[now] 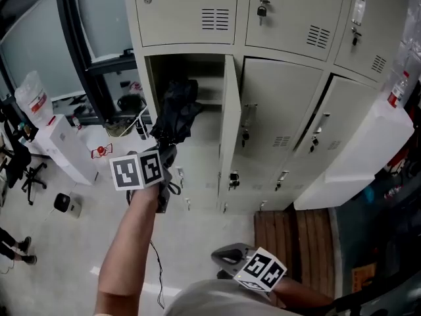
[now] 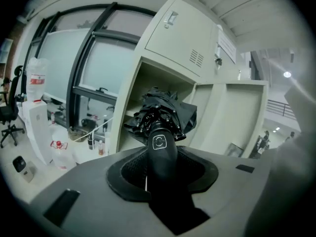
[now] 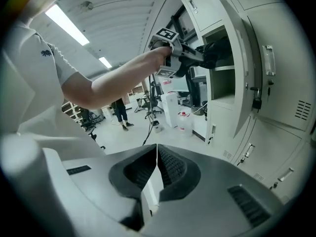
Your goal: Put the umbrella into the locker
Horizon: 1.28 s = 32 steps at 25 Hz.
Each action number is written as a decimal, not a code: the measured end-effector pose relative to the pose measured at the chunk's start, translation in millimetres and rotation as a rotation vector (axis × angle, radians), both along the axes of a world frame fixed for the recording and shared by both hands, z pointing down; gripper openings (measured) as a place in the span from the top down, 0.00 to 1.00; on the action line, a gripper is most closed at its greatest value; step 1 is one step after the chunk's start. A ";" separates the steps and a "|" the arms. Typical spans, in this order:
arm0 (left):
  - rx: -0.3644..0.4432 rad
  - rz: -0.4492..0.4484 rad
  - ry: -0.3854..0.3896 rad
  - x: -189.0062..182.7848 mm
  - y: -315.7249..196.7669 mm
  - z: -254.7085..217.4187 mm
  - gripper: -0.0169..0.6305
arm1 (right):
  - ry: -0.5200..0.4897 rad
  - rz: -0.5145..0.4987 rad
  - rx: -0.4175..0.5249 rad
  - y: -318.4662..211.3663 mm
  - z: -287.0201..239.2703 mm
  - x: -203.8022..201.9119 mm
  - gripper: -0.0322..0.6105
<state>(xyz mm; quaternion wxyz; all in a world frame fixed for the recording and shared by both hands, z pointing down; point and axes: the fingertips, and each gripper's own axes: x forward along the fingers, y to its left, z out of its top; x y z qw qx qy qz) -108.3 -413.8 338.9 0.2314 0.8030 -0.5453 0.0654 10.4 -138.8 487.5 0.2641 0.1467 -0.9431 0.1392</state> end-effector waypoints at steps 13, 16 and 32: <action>-0.023 -0.051 -0.055 19.3 -165.3 -29.3 0.73 | 0.007 -0.068 -0.018 -86.2 -9.1 23.2 0.92; -0.029 -0.057 -0.086 23.7 -193.7 -30.8 0.73 | 0.025 -0.063 -0.027 -99.4 -7.8 31.2 0.92; -0.140 -0.104 -0.135 22.7 -271.2 -5.2 0.73 | 0.060 0.013 -0.060 -128.5 -3.9 52.4 0.92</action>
